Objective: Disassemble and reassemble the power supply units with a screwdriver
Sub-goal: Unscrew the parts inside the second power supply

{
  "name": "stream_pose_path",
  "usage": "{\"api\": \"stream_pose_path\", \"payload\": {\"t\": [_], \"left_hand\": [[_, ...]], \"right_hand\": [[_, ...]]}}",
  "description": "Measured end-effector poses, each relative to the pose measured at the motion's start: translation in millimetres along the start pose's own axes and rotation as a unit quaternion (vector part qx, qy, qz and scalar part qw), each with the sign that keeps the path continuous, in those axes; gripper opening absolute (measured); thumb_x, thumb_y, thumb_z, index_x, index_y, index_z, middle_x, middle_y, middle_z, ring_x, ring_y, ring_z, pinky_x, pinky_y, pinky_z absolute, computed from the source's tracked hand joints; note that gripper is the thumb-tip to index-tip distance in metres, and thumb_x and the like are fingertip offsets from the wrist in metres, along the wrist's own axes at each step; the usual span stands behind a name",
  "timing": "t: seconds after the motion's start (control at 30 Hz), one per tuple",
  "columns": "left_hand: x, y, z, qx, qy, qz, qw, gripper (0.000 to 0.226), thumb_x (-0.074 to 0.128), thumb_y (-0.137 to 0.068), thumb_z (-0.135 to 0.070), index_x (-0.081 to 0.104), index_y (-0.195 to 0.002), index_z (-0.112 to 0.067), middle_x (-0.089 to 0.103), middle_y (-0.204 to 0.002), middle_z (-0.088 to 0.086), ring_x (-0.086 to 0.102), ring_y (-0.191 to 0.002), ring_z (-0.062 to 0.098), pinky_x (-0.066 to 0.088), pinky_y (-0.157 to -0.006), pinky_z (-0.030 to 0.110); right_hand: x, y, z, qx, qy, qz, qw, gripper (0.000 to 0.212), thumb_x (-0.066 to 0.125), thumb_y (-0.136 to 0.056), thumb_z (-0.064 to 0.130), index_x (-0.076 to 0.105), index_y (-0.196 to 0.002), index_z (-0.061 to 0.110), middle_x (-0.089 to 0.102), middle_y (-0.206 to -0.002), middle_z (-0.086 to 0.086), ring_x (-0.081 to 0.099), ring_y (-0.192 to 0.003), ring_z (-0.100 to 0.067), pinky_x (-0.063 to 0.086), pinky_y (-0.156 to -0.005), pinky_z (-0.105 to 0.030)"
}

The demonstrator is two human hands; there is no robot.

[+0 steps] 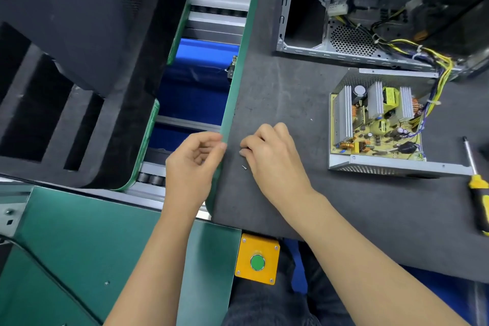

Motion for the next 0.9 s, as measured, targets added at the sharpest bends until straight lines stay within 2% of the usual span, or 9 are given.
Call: {"api": "stream_pose_path", "payload": {"t": [0.13, 0.2, 0.27, 0.37, 0.47, 0.63, 0.77, 0.9], "left_hand": [[14.8, 8.7, -21.4, 0.162, -0.155, 0.074, 0.972, 0.017, 0.073, -0.089, -0.006, 0.078, -0.098, -0.019, 0.068, -0.093, -0.005, 0.061, -0.082, 0.005, 0.046, -0.078, 0.013], [21.2, 13.6, -21.8, 0.186, -0.176, 0.103, 0.961, 0.017, 0.074, -0.087, -0.004, 0.079, -0.099, -0.015, 0.067, -0.092, -0.003, 0.058, -0.082, 0.001, 0.042, -0.079, 0.009], [26.6, 17.7, -19.9, 0.199, -0.192, 0.118, 0.954, 0.016, 0.075, -0.086, -0.003, 0.080, -0.099, -0.011, 0.066, -0.091, 0.000, 0.058, -0.082, 0.005, 0.043, -0.080, 0.011], [35.7, 22.6, -19.7, 0.242, -0.232, 0.128, 0.933, 0.014, 0.076, -0.083, 0.001, 0.079, -0.096, -0.005, 0.064, -0.084, 0.007, 0.061, -0.079, 0.024, 0.047, -0.079, 0.025], [40.0, 23.1, -21.4, 0.274, -0.259, 0.122, 0.918, 0.010, 0.076, -0.083, 0.000, 0.077, -0.092, -0.003, 0.063, -0.081, 0.010, 0.060, -0.075, 0.028, 0.046, -0.077, 0.030], [40.6, 23.6, -17.6, 0.259, -0.251, 0.120, 0.925, 0.005, 0.070, -0.089, 0.000, 0.073, -0.090, -0.004, 0.061, -0.085, 0.007, 0.057, -0.079, 0.023, 0.046, -0.080, 0.030], [27.0, 18.8, -13.6, 0.183, -0.186, 0.076, 0.962, 0.012, 0.066, -0.092, -0.001, 0.070, -0.090, -0.011, 0.058, -0.092, -0.003, 0.052, -0.078, 0.003, 0.039, -0.076, 0.011], [25.8, 15.5, -24.5, 0.159, -0.145, 0.056, 0.975, 0.014, 0.066, -0.092, -0.003, 0.071, -0.090, -0.016, 0.063, -0.092, -0.008, 0.057, -0.081, 0.001, 0.039, -0.075, 0.008]], "right_hand": [[2.1, -5.0, -4.8, 0.002, -0.011, 0.039, 0.999, 0.016, 0.056, -0.099, 0.024, 0.069, -0.098, 0.015, 0.052, -0.095, -0.002, 0.039, -0.091, -0.025, 0.042, -0.082, -0.040], [-0.3, -7.3, -9.1, 0.029, -0.040, 0.043, 0.998, 0.015, 0.054, -0.101, 0.023, 0.066, -0.098, 0.015, 0.050, -0.096, 0.000, 0.037, -0.093, -0.022, 0.039, -0.085, -0.034], [-14.2, -6.0, -13.4, 0.064, -0.087, -0.010, 0.994, 0.011, 0.054, -0.100, 0.016, 0.064, -0.097, 0.011, 0.052, -0.095, -0.002, 0.040, -0.091, -0.022, 0.037, -0.082, -0.029], [-46.6, 6.8, -18.9, 0.087, -0.141, -0.146, 0.975, 0.008, 0.056, -0.098, 0.007, 0.064, -0.094, 0.006, 0.061, -0.089, -0.003, 0.051, -0.084, -0.025, 0.041, -0.076, -0.032], [-67.5, 21.1, -22.6, 0.093, -0.180, -0.207, 0.957, 0.006, 0.060, -0.095, 0.007, 0.066, -0.096, 0.008, 0.062, -0.086, 0.001, 0.056, -0.079, -0.022, 0.048, -0.072, -0.035], [-77.9, 39.9, -31.3, 0.114, -0.231, -0.214, 0.942, 0.017, 0.062, -0.095, 0.010, 0.069, -0.110, 0.012, 0.068, -0.090, 0.004, 0.062, -0.082, -0.015, 0.052, -0.075, -0.030], [-72.3, 58.1, -37.9, 0.141, -0.263, -0.161, 0.941, 0.009, 0.063, -0.095, 0.014, 0.071, -0.100, 0.018, 0.067, -0.082, 0.011, 0.066, -0.076, -0.012, 0.054, -0.071, -0.034], [-73.8, 83.1, -30.9, 0.129, -0.264, -0.129, 0.947, 0.004, 0.065, -0.091, 0.023, 0.069, -0.090, 0.021, 0.065, -0.086, 0.013, 0.063, -0.081, -0.007, 0.047, -0.069, -0.013]]}}
Point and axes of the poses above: each hand's wrist, its own y-axis away from the middle knuckle, its own x-axis out of the palm, z = x × y, the point moved 8 cm from there along -y, towards the middle knuckle
